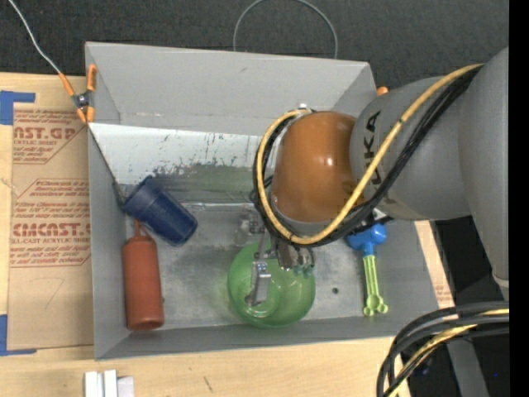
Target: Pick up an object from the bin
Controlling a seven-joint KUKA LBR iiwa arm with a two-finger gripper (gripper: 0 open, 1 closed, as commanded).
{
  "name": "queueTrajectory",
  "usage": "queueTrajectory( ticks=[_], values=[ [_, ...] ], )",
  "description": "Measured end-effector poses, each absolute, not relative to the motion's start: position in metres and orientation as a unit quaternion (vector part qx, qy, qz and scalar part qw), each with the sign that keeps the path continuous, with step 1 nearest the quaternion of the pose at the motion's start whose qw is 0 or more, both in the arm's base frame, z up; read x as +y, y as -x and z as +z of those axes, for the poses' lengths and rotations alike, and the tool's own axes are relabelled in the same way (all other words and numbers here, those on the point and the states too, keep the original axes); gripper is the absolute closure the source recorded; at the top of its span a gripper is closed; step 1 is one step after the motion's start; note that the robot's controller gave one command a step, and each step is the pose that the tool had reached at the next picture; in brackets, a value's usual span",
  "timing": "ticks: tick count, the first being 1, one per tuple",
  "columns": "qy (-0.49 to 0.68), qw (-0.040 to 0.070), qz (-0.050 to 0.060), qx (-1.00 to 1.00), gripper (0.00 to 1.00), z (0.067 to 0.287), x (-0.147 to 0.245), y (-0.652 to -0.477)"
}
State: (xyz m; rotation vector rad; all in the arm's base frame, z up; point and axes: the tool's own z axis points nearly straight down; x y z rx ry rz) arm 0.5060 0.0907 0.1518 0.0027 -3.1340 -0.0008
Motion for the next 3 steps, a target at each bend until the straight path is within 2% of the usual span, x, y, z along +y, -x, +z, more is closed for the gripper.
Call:
queueTrajectory(
  ticks=[1,2,3],
  values=[
    [0.000,0.000,-0.001,-1.000,0.00,0.156,0.090,-0.508],
    [-0.056,-0.001,-0.001,-0.998,0.00,0.083,0.045,-0.498],
    [-0.140,-0.007,-0.001,-0.990,1.00,0.072,0.051,-0.509]
  ],
)
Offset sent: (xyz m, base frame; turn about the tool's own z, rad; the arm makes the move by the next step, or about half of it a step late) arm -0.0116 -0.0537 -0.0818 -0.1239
